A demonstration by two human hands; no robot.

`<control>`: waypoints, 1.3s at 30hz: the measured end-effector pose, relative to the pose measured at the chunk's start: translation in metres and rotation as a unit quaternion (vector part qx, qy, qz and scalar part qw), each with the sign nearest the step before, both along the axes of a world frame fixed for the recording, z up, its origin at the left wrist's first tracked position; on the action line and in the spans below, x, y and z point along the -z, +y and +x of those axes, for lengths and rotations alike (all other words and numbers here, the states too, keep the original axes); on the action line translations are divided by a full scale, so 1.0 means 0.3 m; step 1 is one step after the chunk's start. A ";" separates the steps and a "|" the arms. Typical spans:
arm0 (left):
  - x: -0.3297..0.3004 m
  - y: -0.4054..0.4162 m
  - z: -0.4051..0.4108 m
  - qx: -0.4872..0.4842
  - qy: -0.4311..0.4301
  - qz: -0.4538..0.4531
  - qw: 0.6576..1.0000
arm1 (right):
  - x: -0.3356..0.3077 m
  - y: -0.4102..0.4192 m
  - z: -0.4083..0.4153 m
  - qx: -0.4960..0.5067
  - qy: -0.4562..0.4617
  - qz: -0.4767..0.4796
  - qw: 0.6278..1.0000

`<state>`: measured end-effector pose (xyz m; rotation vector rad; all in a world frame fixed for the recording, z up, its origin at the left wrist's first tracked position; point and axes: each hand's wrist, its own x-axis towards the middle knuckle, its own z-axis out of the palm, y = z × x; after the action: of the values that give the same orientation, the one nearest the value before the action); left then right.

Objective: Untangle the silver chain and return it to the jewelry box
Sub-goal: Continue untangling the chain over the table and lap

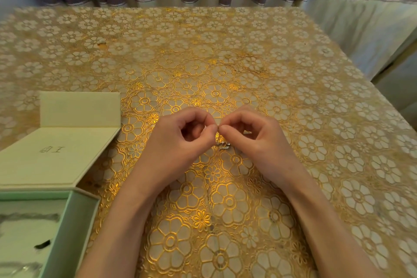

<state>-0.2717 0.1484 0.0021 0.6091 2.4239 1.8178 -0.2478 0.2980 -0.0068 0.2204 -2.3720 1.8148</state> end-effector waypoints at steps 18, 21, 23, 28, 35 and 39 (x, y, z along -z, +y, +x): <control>0.007 -0.003 -0.004 0.012 -0.018 0.016 1.000 | 0.003 0.004 -0.005 -0.007 -0.019 -0.019 1.000; 0.010 -0.003 -0.008 -0.004 0.000 -0.001 1.000 | 0.004 0.004 -0.006 -0.004 -0.019 -0.016 1.000; 0.014 -0.002 -0.008 -0.008 0.010 -0.011 1.000 | 0.005 0.005 -0.005 0.002 -0.024 -0.022 0.999; 0.027 0.003 -0.008 -0.006 0.033 -0.034 0.999 | -0.001 0.002 -0.002 -0.008 -0.026 -0.014 1.000; 0.033 0.009 -0.009 -0.023 0.074 -0.062 0.995 | -0.028 0.018 0.014 -0.076 -0.059 -0.042 0.994; 0.038 0.011 -0.011 -0.038 0.076 -0.058 0.995 | -0.034 0.019 0.014 -0.070 -0.085 -0.054 0.992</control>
<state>-0.2751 0.1516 -0.0094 0.6776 2.6640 1.6996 -0.2437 0.3037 0.0034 0.2347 -2.4150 2.0974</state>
